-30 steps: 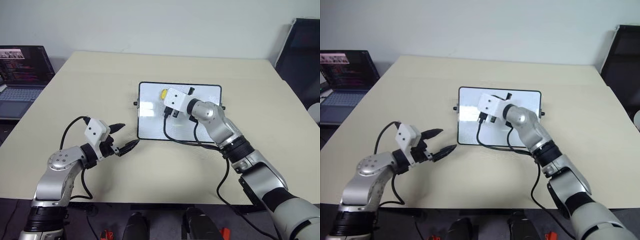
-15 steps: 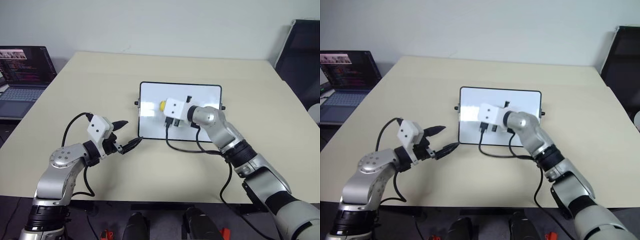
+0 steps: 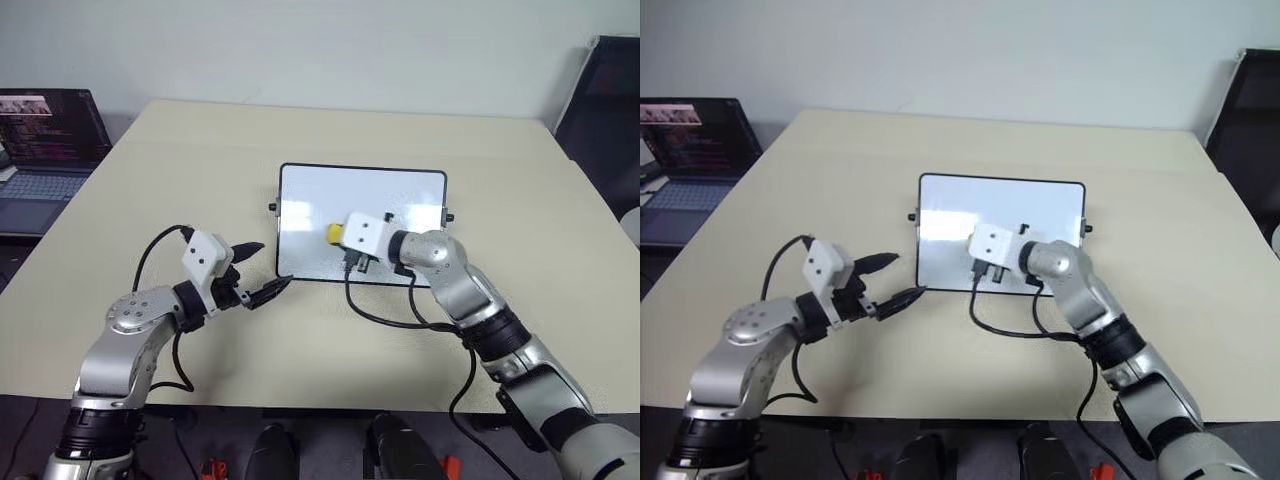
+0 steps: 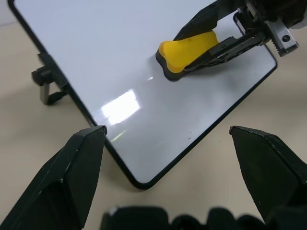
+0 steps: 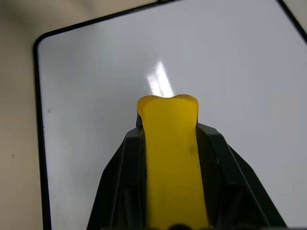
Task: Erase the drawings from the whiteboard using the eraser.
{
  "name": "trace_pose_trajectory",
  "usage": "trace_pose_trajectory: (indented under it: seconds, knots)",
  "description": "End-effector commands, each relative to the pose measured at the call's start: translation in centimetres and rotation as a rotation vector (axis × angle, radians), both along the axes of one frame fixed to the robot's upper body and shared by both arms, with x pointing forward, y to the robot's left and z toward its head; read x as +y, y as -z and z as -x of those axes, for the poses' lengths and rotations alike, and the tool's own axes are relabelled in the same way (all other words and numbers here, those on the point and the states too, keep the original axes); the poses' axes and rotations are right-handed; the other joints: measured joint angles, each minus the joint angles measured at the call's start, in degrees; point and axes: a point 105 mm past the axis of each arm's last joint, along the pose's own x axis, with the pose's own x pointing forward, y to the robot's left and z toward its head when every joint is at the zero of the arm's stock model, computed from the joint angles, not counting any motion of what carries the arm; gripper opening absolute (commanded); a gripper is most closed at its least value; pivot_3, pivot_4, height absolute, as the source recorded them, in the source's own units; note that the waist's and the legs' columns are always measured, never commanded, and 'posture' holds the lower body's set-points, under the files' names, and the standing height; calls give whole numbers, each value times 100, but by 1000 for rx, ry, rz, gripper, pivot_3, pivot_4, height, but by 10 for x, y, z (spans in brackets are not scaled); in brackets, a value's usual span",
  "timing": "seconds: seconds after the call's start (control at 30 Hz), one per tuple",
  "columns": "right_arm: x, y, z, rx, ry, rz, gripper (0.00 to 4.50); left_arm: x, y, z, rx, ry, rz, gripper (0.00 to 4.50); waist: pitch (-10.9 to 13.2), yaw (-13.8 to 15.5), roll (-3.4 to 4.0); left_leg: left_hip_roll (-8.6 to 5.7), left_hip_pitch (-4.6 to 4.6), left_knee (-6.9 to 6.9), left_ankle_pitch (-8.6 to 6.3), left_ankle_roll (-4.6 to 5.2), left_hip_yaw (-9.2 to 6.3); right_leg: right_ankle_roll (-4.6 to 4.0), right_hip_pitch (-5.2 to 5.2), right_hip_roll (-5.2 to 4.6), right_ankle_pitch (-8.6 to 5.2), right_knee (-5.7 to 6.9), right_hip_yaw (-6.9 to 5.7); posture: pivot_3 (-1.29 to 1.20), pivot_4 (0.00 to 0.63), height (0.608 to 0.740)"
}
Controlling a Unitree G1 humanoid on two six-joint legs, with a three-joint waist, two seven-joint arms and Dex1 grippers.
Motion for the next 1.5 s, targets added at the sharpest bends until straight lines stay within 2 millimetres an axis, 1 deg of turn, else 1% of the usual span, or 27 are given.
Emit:
trace_pose_trajectory:
  seconds: [0.03,0.07,0.13,0.17,0.23,0.3,0.33,0.4,0.47,0.5,0.63,0.73,0.87,1.03,1.3,1.33,1.37,1.4,1.5]
  knots:
    - [-26,-51,11,-88,105,-248,1102,-17,-19,-1,-67,105,22,4500,3,29,3,0,-1,0,0,0,1,0,-1,0,0,-1,1,0,150,740]
    - [-36,-56,17,-87,141,-304,1101,-23,-22,-2,-74,133,24,4500,3,36,3,0,-2,0,0,0,0,0,-2,0,0,-1,1,0,150,740]
    - [-57,-59,31,-85,216,-375,1101,-34,-28,-4,-88,196,22,4500,3,54,3,0,-3,-3,0,0,0,-1,-3,0,-1,-1,-1,0,150,740]
    - [-70,-57,38,-81,276,-403,1101,-41,-31,-5,-97,233,17,4500,3,78,3,0,-3,-5,-1,-1,-2,-2,-2,0,-3,-2,-3,0,150,740]
    - [-89,-53,53,-74,375,-441,1101,-53,-36,-7,-107,293,15,4500,3,84,3,0,-6,-8,-7,-10,-5,-4,-2,0,-16,-4,-7,0,150,740]
    - [-106,-42,72,-37,463,-469,1101,-68,-40,-9,-120,361,12,4500,3,82,4,0,-7,-8,-14,-21,-5,0,-1,0,-23,-4,-6,0,150,740]
    - [-110,-37,78,-19,493,-475,1101,-72,-41,-9,-125,386,8,4500,3,81,4,-1,-8,-9,-15,-23,-5,4,-1,0,-26,-3,-6,0,150,740]
    - [-130,-14,96,55,611,-475,1101,-92,-39,-8,-136,496,-34,4500,3,78,4,-1,-9,-11,-18,-26,-6,9,-2,0,-27,-2,-8,0,150,740]
    - [-147,5,106,122,735,-496,1101,-111,-37,-8,-148,591,-65,4500,3,71,3,-1,-8,-14,-20,-28,-8,10,0,0,-30,-2,-12,0,150,740]
    - [-152,11,107,136,774,-506,1101,-116,-37,-9,-150,615,-66,4500,3,62,4,-1,-8,-13,-20,-28,-9,8,0,0,-32,-2,-12,0,150,740]
    - [-164,25,98,160,878,-562,1101,-140,-31,-13,-172,707,-121,4500,3,9,5,-2,-3,0,-19,-27,-7,-5,1,1,-29,2,-6,0,150,740]
    - [-170,31,90,173,899,-561,1101,-155,-29,-9,-192,782,-147,4500,3,16,5,-3,0,3,-18,-25,-8,-5,4,1,-25,4,-4,0,150,740]
    - [-178,36,76,182,928,-583,1101,-171,-31,-8,-210,837,-142,4500,4,33,5,-4,-6,3,-18,-25,-8,-2,5,1,-27,0,-4,0,150,740]
    - [-196,39,60,169,992,-629,1101,-179,-31,-11,-222,843,-147,4500,5,34,8,-4,-7,-7,-19,-24,-9,29,4,1,-18,0,-5,0,150,740]
    - [-214,43,41,162,1044,-690,1101,-185,-36,-7,-226,846,-121,4500,11,33,17,-5,-7,-12,-19,-23,-10,35,4,2,-18,1,-4,0,150,740]
    - [-215,45,40,169,1044,-698,1822,-185,-36,-6,-226,848,-120,4500,11,32,17,-5,-7,-12,-19,-23,-10,35,4,2,-18,1,-5,0,150,740]
    - [-214,47,38,177,1037,-699,2036,-185,-36,-5,-223,853,-118,4500,11,33,18,-5,-7,-11,-19,-23,-10,36,4,2,-18,1,-5,0,150,740]
    - [-214,48,36,182,1032,-699,2361,-185,-35,-3,-221,856,-117,4500,11,32,18,-5,-7,-11,-19,-23,-10,36,4,2,-18,2,-4,0,150,740]
    - [-214,45,34,170,1015,-705,3475,-179,-33,-3,-211,838,-114,4500,14,32,25,-5,-7,-12,-19,-23,-10,36,5,2,-18,2,-4,0,150,740]
